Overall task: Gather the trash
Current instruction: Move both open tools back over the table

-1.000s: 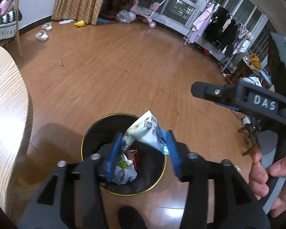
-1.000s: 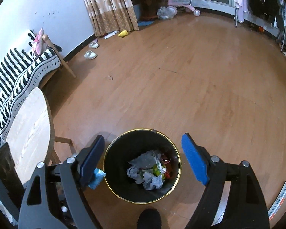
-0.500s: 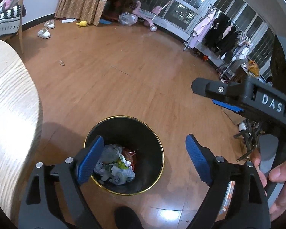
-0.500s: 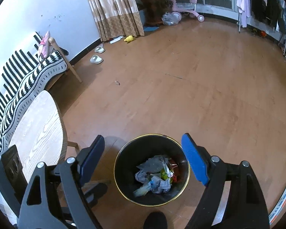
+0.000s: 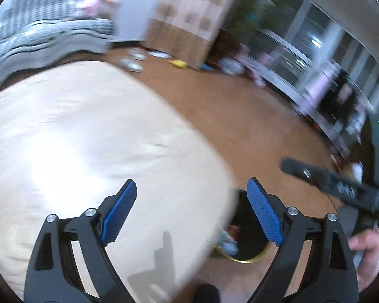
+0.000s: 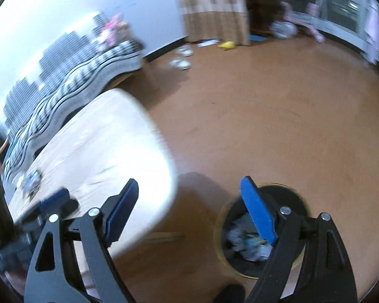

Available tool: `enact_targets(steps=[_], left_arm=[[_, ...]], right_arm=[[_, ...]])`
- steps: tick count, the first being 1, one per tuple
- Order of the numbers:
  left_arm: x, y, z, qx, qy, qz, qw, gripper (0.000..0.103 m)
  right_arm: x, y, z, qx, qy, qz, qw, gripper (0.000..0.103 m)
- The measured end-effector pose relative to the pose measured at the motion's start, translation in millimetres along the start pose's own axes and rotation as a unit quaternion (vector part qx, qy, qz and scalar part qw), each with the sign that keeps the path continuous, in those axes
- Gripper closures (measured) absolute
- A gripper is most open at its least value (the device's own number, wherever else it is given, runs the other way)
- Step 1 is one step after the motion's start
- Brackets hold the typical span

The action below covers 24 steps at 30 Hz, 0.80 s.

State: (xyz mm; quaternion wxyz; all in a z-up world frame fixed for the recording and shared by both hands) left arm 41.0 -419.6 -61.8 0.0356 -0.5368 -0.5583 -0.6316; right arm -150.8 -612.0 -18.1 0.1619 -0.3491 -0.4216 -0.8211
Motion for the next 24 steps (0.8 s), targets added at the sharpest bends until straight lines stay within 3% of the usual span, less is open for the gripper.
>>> enact_targets(steps=[6,13,18,24], left_arm=[[44.8,10.6,163.7,0.108,0.118,-0.017,0.987,0.017],[115.1,-14.4,317.3,0.177,0.225,-0.039,0.9574,0.017],[140.5,-36.5,382.3,0.217,0.262,-0.039,0.9397,0.017],[150.1,-54.6,431.2,0.242,0.279,-0.036,0.9288,0.017]], right_arm=[[-78.8,-17.4,136.5,0.089,0.084,0.07,0.99,0.023],[-156.7,-49.1,284.8,0.143,0.159,0.145,0.966,0.023],[-216.1,-57.0,372.8,0.142,0.187,0.186,0.954,0.027],[-278.4,-54.7,418.4,0.075,0.188,0.22,0.954,0.041]])
Point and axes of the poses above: each gripper's, at about its wrist camera, not at the fingertips, and x roughly against the way its jaws point, z to its left, y to its top, the point moved 3 cm from there along -x, roughly the way its jaws point, and after that the axes turned 11 degrees about y, right-handed, at the moved point
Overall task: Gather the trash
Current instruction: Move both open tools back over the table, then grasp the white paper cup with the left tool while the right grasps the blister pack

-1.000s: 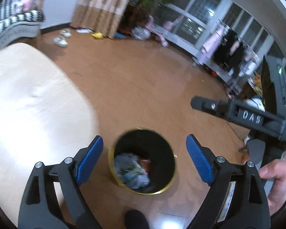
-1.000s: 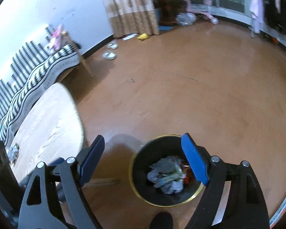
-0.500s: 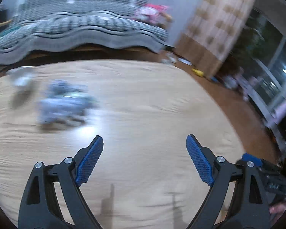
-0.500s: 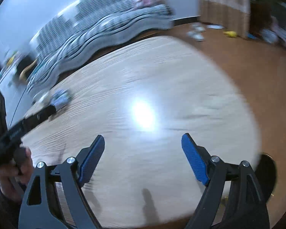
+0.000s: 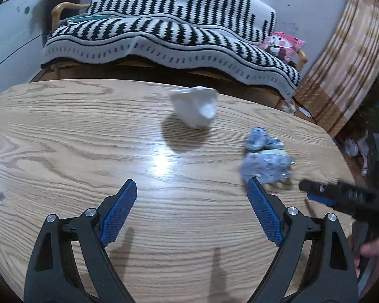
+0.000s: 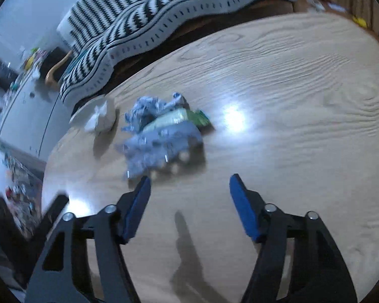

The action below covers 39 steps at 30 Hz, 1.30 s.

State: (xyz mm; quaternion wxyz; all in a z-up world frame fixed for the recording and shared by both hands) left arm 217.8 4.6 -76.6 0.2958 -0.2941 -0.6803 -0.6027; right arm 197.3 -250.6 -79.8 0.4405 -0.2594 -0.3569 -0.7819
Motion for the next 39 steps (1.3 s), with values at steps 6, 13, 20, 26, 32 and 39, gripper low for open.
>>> enact_targets(steps=[6,13,20,26,32,39], left_arm=[[-27.5,16.0,11.0,0.026,0.007,0.007,0.9996,0.017],[-57.1,53.8,-6.1,0.031,0.02,-0.01,0.9993,0.015],[-94.9,78.6,-28.9,0.033,0.041,-0.005,0.9986,0.015],[-111.7,79.3,-42.2,0.045,0.031,0.013,0.9984,0.043],[-78.2,66.9,-55.4,0.01,0.04,-0.008,0.9991,0.046],[3.2,24.2,-80.6,-0.03,0.02,-0.021,0.9991,0.046]], right_arm=[[-21.3,21.1,-1.1,-0.036,0.005,-0.007,0.999,0.071],[-12.7,10.5,-4.7,-0.026,0.036,-0.001,0.999,0.097],[43.0,-14.8,-9.6,0.012,0.055,-0.002,0.998,0.099],[81.4,-38.4,-26.7,0.024,0.051,-0.001,0.998,0.099],[124.9,-58.4,-60.5,0.011,0.039,-0.023,0.999,0.099],[202.2,-83.7,-102.4,-0.009,0.017,-0.079,0.997,0.099]])
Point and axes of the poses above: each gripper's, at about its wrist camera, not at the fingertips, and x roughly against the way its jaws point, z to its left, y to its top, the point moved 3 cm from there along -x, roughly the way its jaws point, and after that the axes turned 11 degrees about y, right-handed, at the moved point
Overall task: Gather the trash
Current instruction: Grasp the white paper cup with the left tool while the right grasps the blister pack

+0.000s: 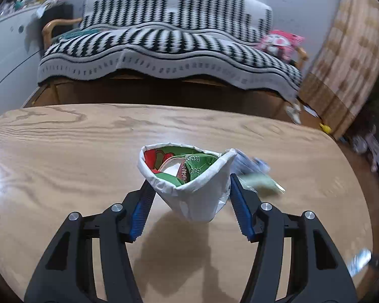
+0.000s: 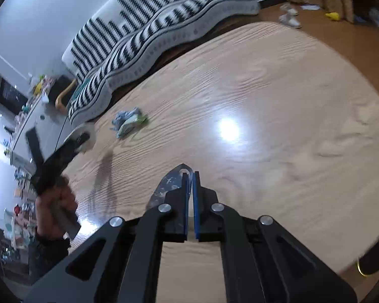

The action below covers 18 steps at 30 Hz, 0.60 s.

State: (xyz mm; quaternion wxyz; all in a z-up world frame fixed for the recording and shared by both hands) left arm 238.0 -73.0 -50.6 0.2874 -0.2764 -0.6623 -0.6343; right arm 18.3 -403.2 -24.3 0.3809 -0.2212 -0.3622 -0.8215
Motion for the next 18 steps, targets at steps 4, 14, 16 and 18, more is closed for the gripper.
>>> enact_targets(steps=[4,14,16,18], left_arm=[[62.1,-35.7,-48.8,-0.045,-0.05,-0.015,0.9976,0.046],[147.7,-106.7,-202.7,-0.143,-0.182,-0.011,0.9728,0.046],[151.3,-107.5,-212.1,-0.143,-0.194,-0.012,0.9705,0.046],[149.7,-106.7,-214.4,-0.14,-0.19,-0.011,0.9716,0.046]], right_arm=[[53.4,-7.2,-18.5,-0.001,-0.03,-0.04,0.999,0.1],[149.5,-38.3,-89.5,-0.041,-0.086,-0.089,0.991,0.101],[144.5,-43.7,-99.6,-0.062,-0.07,-0.075,0.993,0.101],[132.2,-45.6,-105.8,-0.08,-0.048,-0.045,0.995,0.1]])
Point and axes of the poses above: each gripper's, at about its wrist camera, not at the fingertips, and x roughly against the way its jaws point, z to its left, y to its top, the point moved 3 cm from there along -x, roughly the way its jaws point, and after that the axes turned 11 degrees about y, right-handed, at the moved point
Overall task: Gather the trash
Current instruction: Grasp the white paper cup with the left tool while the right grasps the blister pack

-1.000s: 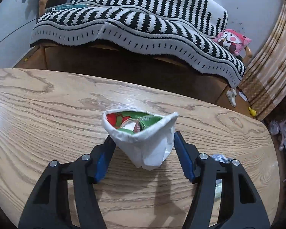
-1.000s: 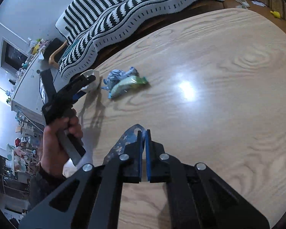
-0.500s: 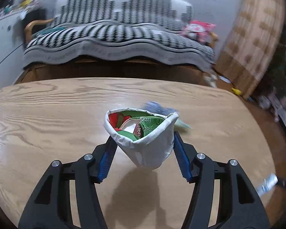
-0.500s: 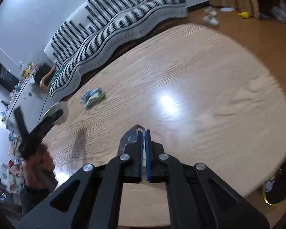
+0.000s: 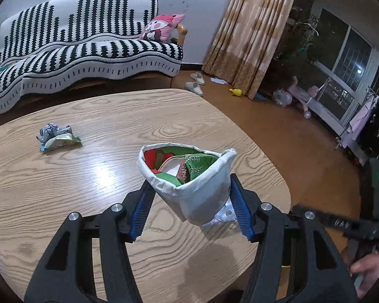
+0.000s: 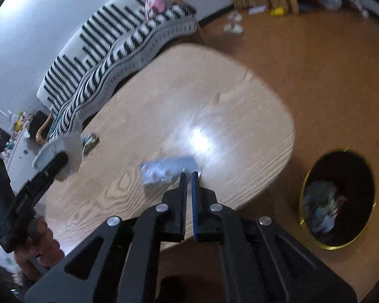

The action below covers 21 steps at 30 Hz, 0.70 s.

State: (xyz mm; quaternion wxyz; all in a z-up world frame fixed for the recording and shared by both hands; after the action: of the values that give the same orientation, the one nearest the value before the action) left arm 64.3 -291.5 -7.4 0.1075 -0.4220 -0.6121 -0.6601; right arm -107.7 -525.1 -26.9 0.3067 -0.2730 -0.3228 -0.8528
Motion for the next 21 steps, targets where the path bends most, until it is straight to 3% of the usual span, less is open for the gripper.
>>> enact_targets(steps=[2,3,4,5,6,12,14,16,18,21], left_arm=[[-3.4,0.2,5.0,0.004,0.005,0.002,1.0,0.046],[-4.2,-0.3,9.6,0.003,0.009,0.002,1.0,0.046],[-6.6,-1.6,15.5,0.002,0.014,0.003,0.9999,0.045],[-8.0,-2.2,19.9,0.002,0.017,0.006,0.9998,0.045],[-9.6,-2.4,25.9,0.003,0.02,0.008,0.9998,0.045],[-7.0,-6.9,64.6,0.008,0.035,0.016,0.9992,0.045],[-5.4,-8.6,73.7,0.011,0.039,0.018,0.999,0.045],[-4.7,-10.6,81.6,0.011,0.042,0.021,0.9988,0.045],[-4.1,-12.6,86.6,0.01,0.045,0.024,0.9987,0.045],[-3.4,-14.8,93.5,0.009,0.05,0.026,0.9984,0.045]], right_arm=[[-10.9,-1.4,-1.4,-0.016,0.015,0.022,1.0,0.098],[-23.4,-0.6,0.2,-0.022,0.021,0.043,0.999,0.086],[-30.1,-0.4,3.4,-0.02,0.023,0.051,0.998,0.045],[-34.2,-0.4,6.3,-0.014,0.021,0.053,0.998,0.023],[-34.9,0.8,10.6,0.003,0.01,0.045,0.999,0.01],[-66.0,4.9,43.8,0.136,-0.036,0.082,0.987,0.01],[-80.9,2.7,50.2,0.195,-0.083,0.09,0.973,0.01],[-100.5,-2.1,60.8,0.277,-0.136,0.101,0.946,0.01],[-114.4,-5.5,66.5,0.325,-0.151,0.11,0.927,0.01],[-131.4,-5.3,67.0,0.347,-0.148,0.125,0.918,0.011]])
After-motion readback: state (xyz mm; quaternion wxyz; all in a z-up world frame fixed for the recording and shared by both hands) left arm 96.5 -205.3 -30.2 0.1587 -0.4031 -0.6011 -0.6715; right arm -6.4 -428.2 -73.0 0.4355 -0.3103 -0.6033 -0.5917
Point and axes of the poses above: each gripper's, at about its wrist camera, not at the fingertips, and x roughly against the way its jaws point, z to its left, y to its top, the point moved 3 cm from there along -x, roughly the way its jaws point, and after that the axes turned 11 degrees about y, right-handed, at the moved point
